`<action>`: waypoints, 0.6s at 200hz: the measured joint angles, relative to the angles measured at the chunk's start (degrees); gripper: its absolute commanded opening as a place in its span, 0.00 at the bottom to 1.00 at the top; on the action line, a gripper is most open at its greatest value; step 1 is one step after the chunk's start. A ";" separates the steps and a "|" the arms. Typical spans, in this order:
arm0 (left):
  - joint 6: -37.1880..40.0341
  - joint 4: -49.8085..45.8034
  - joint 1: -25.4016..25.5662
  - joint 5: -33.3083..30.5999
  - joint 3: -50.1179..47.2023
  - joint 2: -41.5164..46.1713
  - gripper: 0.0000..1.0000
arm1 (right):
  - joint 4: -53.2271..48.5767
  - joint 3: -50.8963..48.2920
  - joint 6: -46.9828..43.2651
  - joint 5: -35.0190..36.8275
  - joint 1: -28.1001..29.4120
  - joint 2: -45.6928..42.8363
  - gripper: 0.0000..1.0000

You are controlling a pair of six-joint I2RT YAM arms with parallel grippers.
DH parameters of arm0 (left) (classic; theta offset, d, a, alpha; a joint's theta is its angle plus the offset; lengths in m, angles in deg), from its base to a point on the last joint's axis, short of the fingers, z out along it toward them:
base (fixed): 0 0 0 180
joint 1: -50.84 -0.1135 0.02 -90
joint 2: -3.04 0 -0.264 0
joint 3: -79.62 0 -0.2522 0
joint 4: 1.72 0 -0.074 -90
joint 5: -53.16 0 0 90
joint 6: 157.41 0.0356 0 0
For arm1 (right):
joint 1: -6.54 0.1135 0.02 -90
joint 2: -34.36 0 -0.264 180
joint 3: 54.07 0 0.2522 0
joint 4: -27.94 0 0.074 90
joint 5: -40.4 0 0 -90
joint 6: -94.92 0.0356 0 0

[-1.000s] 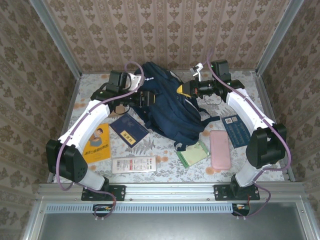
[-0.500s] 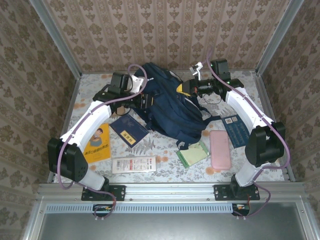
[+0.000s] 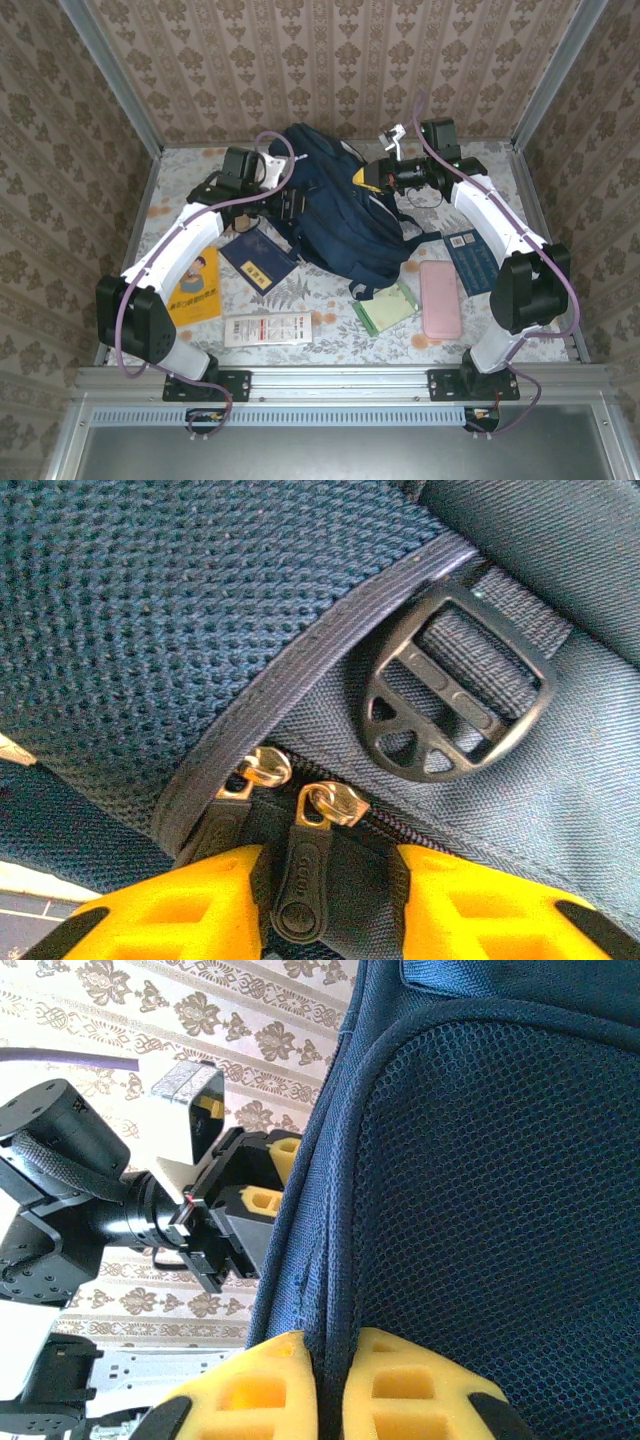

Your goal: Pack the student bag

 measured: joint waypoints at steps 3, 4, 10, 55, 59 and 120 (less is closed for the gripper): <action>0.00 0.00 0.00 -0.07 -0.07 0.00 0.32 | 0.00 0.00 0.00 0.00 0.00 0.00 0.00; 0.02 0.02 0.00 -0.09 -0.11 0.00 0.32 | 0.00 0.00 0.02 0.00 0.00 0.00 0.00; 0.02 0.02 0.00 -0.13 -0.20 0.00 0.30 | 0.02 0.00 0.09 -0.02 0.00 0.00 0.00; 0.57 0.17 -0.07 -0.11 0.39 -0.48 0.14 | 1.11 0.00 1.07 0.00 0.00 0.00 0.00; 0.74 0.11 -0.07 -0.11 0.57 -0.63 0.11 | 1.16 0.00 1.07 -0.02 0.00 0.00 0.00; 1.22 0.20 -0.24 -0.33 0.50 -0.70 0.00 | -1.44 0.59 -1.07 0.87 0.00 0.00 0.00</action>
